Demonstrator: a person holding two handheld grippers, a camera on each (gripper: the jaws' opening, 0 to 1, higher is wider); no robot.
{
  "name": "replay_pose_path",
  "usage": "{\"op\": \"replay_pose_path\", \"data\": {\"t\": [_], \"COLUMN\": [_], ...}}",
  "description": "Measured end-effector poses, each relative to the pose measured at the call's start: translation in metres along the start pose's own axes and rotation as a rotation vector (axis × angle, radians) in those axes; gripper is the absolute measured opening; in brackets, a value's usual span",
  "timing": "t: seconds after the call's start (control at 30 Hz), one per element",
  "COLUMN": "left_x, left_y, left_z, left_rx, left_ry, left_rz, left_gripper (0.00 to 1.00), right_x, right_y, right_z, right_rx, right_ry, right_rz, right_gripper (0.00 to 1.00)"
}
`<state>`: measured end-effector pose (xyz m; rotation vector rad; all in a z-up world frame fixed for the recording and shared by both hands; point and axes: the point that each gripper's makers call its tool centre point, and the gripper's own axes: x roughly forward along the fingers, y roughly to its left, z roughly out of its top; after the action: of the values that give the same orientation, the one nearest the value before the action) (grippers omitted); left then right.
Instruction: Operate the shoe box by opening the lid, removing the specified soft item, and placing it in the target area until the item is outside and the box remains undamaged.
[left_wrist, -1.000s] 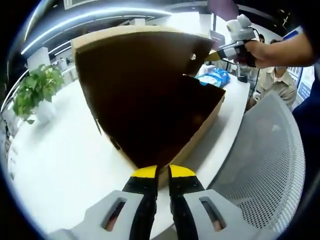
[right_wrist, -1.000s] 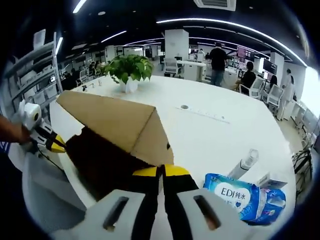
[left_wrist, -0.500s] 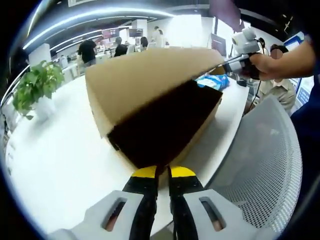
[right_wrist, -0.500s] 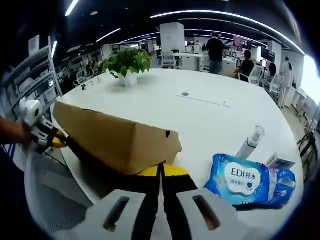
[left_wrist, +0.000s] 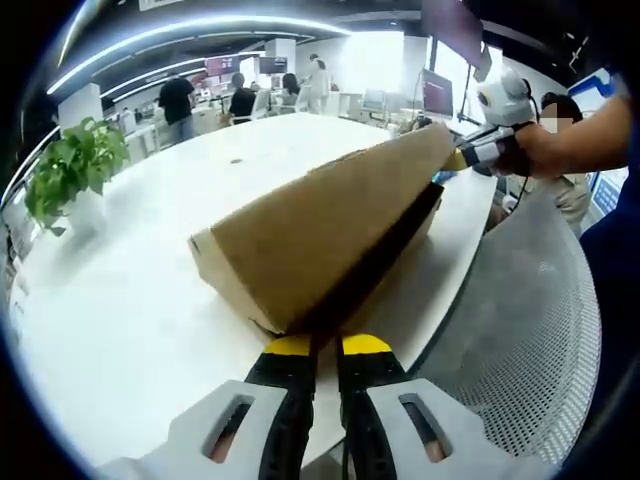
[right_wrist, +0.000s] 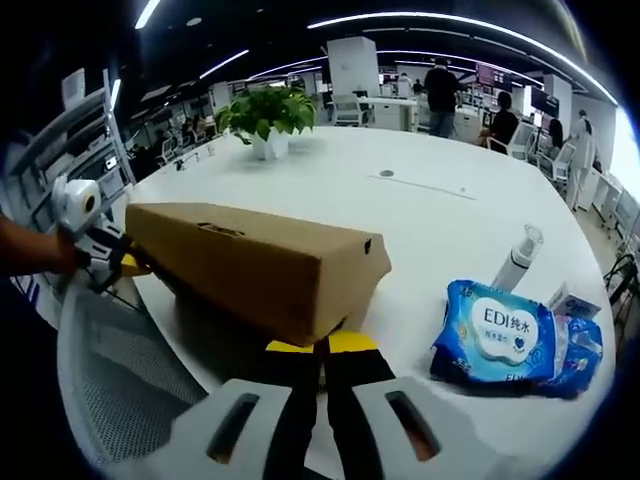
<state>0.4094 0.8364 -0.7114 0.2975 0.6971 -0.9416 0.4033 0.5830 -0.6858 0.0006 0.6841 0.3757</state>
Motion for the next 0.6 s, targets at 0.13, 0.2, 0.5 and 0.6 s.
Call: {"op": "replay_pose_path", "data": {"t": [0.13, 0.2, 0.5, 0.6], "left_x": [-0.001, -0.002, -0.007, -0.009], "left_y": [-0.001, -0.001, -0.004, -0.006], "left_z": [0.001, 0.003, 0.002, 0.001], "left_rx": [-0.013, -0.025, -0.069, -0.088], "left_ry": [0.0, -0.011, -0.032, -0.038], "left_rz": [-0.003, -0.006, -0.006, -0.004], "left_gripper": [0.05, 0.04, 0.05, 0.05], "right_x": [-0.002, -0.002, -0.004, -0.004], "right_y": [0.004, 0.007, 0.008, 0.008], "right_z": [-0.004, -0.006, -0.012, -0.014], "right_rx": [0.006, 0.002, 0.007, 0.008], "right_ry": [0.006, 0.009, 0.023, 0.029], "right_rz": [0.006, 0.008, 0.012, 0.012], "right_gripper": [0.0, 0.0, 0.0, 0.0]}}
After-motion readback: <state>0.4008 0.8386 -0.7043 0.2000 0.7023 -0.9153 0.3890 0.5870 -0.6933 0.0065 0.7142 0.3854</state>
